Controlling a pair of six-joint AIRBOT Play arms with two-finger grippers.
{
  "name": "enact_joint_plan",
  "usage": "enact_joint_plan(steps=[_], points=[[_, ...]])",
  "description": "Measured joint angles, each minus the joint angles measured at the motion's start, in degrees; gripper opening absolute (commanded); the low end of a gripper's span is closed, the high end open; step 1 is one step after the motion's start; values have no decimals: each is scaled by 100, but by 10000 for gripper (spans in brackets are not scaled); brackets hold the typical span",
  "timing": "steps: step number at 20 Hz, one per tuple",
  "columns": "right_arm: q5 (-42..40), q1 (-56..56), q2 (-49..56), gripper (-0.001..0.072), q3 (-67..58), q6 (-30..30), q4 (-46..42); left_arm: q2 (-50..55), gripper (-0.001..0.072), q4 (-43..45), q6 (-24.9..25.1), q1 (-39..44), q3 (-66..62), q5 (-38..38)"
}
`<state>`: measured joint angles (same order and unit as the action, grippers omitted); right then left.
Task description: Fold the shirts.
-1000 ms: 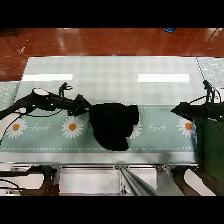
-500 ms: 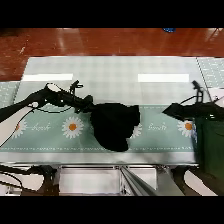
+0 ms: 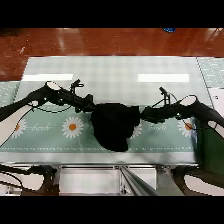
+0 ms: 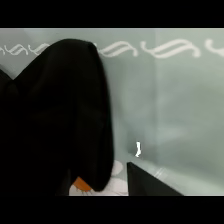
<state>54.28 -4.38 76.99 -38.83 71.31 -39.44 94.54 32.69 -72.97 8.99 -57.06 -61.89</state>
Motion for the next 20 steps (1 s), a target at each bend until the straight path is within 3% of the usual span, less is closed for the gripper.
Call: enact_joint_plan(steps=[1,3,6,9,14,20], points=[[-2,-105,111,375,-9,-68,170,0,21,-4,-2,0,-2,4],[-66,-321,317,31,-90,-190,328,0,21,-13,-46,11,-2,39],[-44,-507,455,27,-479,-378,433,-74,21,-55,-85,13,-37,24],[258,-321,262,26,-1325,-254,-17,-457,21,-70,-55,-234,-332,-210],[1080,474,-485,26,-3858,463,-1440,-1753,21,-247,-76,-1158,-1587,-389],[1703,944,-1550,27,-6572,748,-1956,-3464,21,-472,-98,-2223,-3611,-164]])
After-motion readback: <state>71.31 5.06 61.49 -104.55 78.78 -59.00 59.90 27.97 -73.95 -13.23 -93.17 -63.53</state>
